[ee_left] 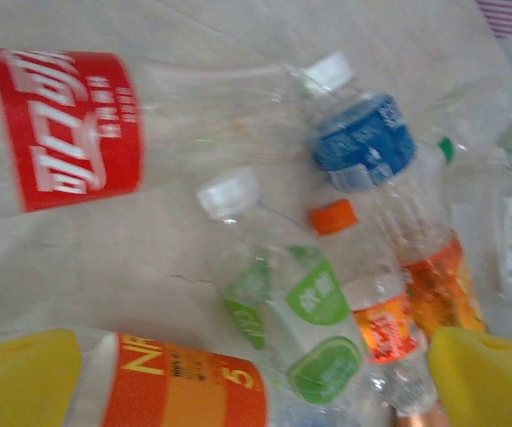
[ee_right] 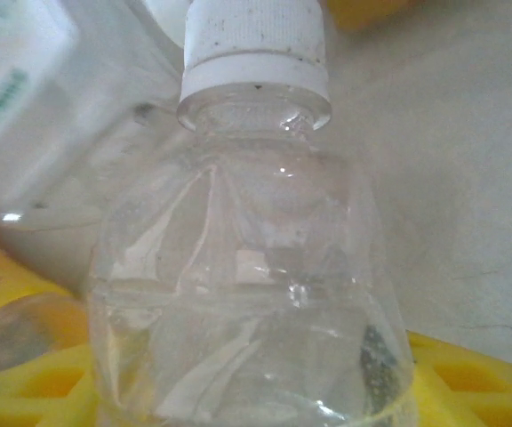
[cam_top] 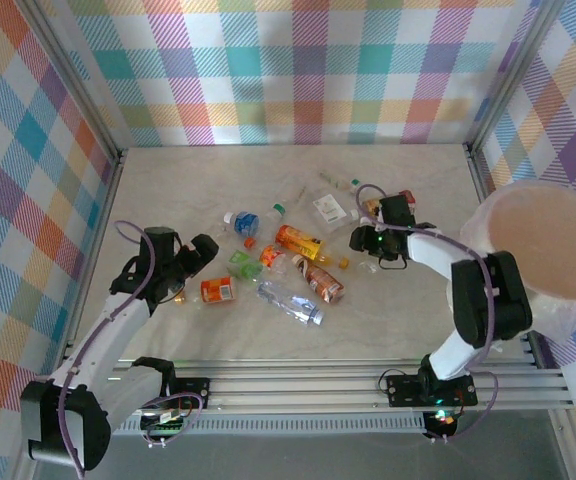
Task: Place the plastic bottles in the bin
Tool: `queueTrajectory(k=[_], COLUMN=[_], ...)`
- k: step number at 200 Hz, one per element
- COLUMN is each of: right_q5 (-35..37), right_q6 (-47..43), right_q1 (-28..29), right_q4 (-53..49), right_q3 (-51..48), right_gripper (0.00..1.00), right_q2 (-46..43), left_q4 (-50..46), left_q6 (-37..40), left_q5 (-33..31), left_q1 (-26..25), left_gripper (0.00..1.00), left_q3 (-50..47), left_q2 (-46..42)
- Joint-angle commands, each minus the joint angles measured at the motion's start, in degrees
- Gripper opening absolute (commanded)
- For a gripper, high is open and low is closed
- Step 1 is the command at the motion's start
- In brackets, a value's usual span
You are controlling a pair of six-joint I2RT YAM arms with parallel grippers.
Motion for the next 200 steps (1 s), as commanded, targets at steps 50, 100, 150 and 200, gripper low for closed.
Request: queueTrajectory(k=[50,100,150,200], right_q5=[-6.2,-0.4,11.1,24.4], right_q6=[-7.8,-5.4,-14.4,-20.2], right_q1=[0.3,-0.6,-8.9,-16.2], right_q4=[2.0,-7.4,-22.5,-32.4], right_q3=[3.4,16.6,29.3,34.6], right_gripper=[0.46,0.46,0.48,0.5], right_q2=[-19.1,-24.6,-27.6,-28.4], left_q4=[20.1,30.9,31.3,30.6], left_q6=[5.1,9.5,9.5,8.7], left_q5=[13.4,15.8,12.3,9.9], left_q1=[-13.0,-23.1,-26.2,-26.3], left_gripper=[1.0,1.0,1.0,1.0], left_q3=[5.8,11.7,13.9,14.2], left_q2=[3.5,10.5,15.5,16.9])
